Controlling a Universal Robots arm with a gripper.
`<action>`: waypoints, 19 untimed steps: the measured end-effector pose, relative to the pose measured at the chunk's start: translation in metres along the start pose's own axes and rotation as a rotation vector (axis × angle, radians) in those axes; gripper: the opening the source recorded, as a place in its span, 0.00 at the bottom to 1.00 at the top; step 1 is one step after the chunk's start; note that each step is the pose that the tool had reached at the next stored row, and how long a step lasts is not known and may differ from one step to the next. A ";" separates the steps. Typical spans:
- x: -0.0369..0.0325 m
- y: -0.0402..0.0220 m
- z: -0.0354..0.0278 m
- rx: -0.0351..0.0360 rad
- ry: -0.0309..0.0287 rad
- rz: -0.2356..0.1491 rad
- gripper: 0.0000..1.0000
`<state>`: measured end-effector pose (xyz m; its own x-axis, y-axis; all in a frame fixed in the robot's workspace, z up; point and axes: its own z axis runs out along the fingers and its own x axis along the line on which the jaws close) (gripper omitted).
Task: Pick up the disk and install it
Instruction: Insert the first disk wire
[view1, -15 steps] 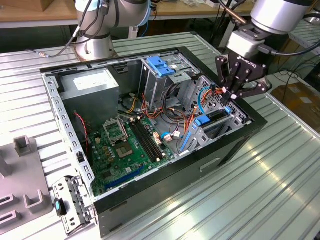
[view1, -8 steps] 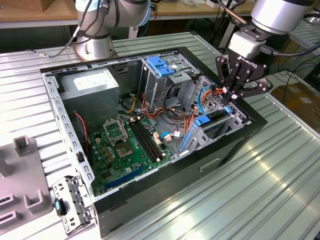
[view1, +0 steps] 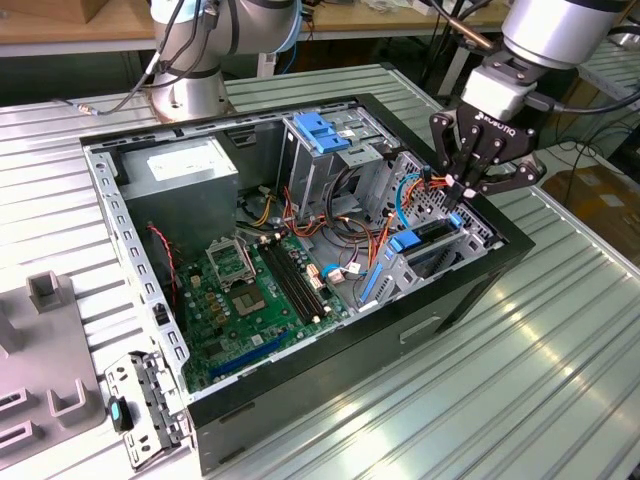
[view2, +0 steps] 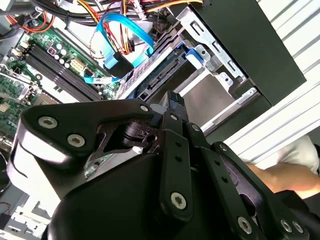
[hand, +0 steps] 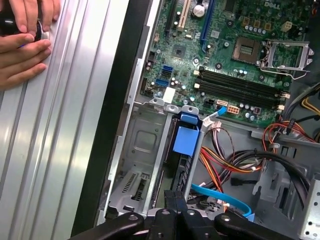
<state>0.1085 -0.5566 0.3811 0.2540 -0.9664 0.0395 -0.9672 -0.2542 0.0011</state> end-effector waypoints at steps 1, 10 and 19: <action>0.0000 0.0000 -0.0001 0.0000 0.0001 -0.001 0.11; 0.0017 -0.0085 -0.0004 0.0025 0.0001 -0.062 0.11; -0.0041 -0.0296 -0.0007 0.0043 0.0002 -0.109 0.11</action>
<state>0.1361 -0.5451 0.3816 0.3580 -0.9329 0.0396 -0.9336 -0.3582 0.0011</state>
